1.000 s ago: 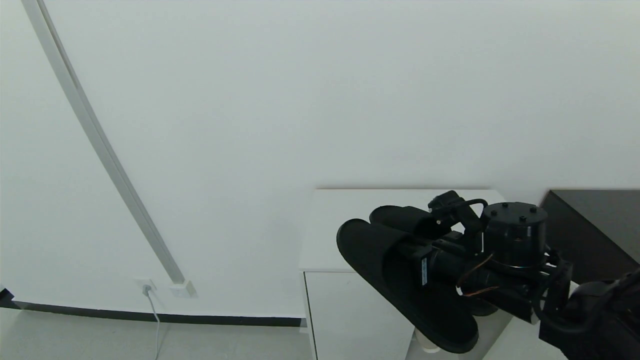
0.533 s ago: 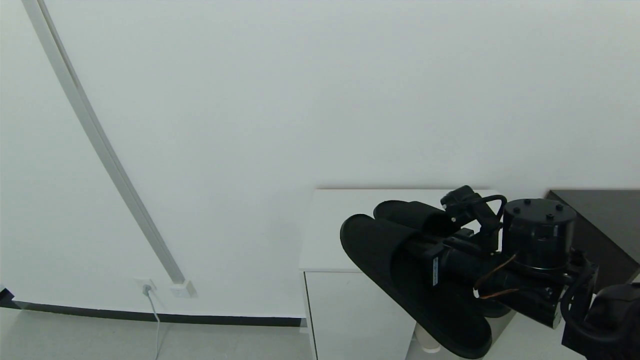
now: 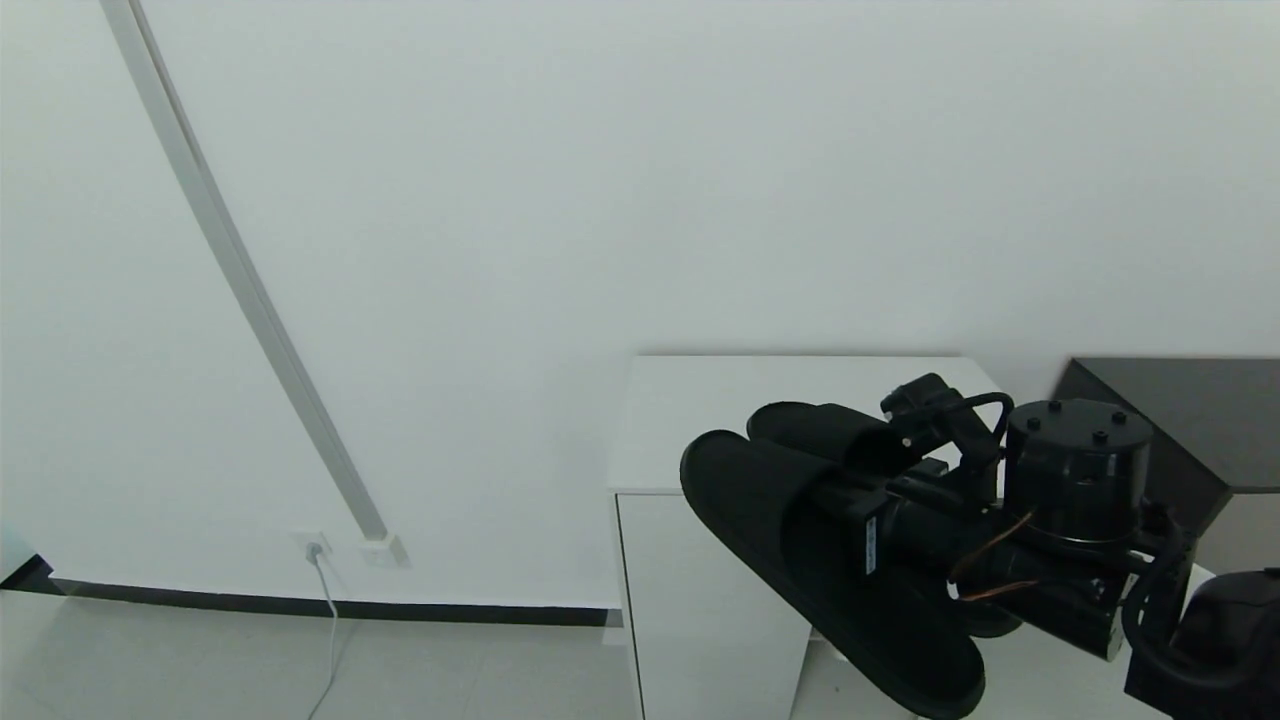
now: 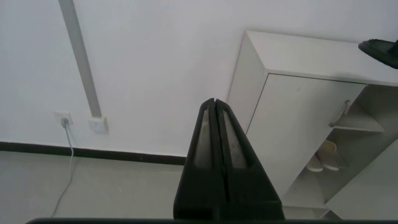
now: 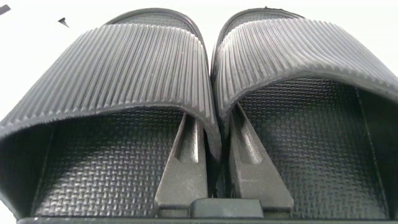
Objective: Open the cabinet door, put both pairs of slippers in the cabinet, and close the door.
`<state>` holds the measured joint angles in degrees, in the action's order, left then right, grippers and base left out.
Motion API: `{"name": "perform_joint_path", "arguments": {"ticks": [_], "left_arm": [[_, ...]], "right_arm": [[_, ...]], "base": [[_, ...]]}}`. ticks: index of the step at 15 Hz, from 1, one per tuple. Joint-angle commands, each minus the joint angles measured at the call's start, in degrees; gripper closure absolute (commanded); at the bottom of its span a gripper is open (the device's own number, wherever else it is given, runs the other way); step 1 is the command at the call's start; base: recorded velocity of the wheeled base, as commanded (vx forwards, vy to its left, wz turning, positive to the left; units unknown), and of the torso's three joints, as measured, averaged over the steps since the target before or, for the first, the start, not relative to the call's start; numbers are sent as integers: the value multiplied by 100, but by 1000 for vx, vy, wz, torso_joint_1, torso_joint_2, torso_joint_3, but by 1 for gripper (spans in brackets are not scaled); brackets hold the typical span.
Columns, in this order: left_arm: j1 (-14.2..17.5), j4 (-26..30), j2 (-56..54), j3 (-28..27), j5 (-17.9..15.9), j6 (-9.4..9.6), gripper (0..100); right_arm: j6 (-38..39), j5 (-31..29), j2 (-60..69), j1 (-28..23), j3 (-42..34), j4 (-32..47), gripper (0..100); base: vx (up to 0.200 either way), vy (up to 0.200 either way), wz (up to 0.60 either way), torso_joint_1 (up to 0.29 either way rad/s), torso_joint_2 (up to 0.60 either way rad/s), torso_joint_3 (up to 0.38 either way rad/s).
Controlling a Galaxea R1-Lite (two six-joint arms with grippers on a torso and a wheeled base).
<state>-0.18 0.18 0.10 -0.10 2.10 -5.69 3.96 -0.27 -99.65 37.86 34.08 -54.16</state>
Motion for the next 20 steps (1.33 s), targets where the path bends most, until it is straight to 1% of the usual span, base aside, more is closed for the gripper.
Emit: {"name": "perform_joint_path", "arguments": {"ticks": [1, 12, 20], "left_arm": [[1, -1, -1, 1, 1, -11, 100], [1, -1, -1, 1, 1, -2, 100], [1, -1, -1, 1, -8, -2, 100]], "right_arm": [[-1, 0, -73, 10, -16, 2, 100], [-9, -8, -213, 116, -104, 2, 100], [-9, 36, -231, 151, -130, -24, 100]], "base": [[0, 0, 0, 0, 0, 0], [0, 0, 0, 0, 0, 0], [0, -200, 0, 6, 2, 4]]}}
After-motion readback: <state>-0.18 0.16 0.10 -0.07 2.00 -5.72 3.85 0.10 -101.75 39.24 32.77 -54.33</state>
